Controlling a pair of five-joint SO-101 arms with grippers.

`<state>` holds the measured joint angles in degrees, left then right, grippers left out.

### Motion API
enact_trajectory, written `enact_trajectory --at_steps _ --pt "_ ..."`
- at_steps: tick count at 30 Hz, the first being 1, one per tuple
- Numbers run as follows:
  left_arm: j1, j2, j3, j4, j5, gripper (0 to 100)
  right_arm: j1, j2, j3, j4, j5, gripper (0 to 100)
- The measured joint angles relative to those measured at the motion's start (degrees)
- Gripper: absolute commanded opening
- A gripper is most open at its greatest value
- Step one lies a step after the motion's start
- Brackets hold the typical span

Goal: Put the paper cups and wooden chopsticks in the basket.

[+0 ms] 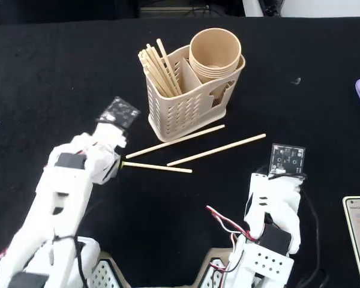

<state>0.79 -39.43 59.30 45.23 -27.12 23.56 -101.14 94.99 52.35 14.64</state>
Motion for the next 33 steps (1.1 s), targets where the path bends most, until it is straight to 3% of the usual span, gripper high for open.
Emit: enact_trajectory --at_steps 5,10,13,19,23,28,33 --pt "-10.81 -7.3 0.44 0.0 11.25 20 -4.31 0.18 -13.27 6.86 4.66 8.8" --pt "-24.26 -9.93 0.44 0.0 25.58 20 -18.64 10.02 -32.0 17.49 8.18 11.7" --pt "-27.16 -10.11 1.49 0.0 31.47 20 -29.01 19.34 -41.14 21.98 9.05 11.7" --pt "-27.96 -10.29 4.31 0.0 33.23 19 -46.24 42.73 -51.96 22.33 9.58 11.9" --pt "-34.46 -10.29 4.48 -0.18 33.76 20 -55.74 60.4 -55.03 18.29 9.76 12.0" --pt "-45.54 -10.29 4.48 -2.11 38.86 20 -62.07 79.74 -58.73 11.52 9.67 12.1" --pt "-46.68 -10.29 4.48 -2.11 40.18 19 -64.53 93.98 -66.73 10.11 13.27 12.1"
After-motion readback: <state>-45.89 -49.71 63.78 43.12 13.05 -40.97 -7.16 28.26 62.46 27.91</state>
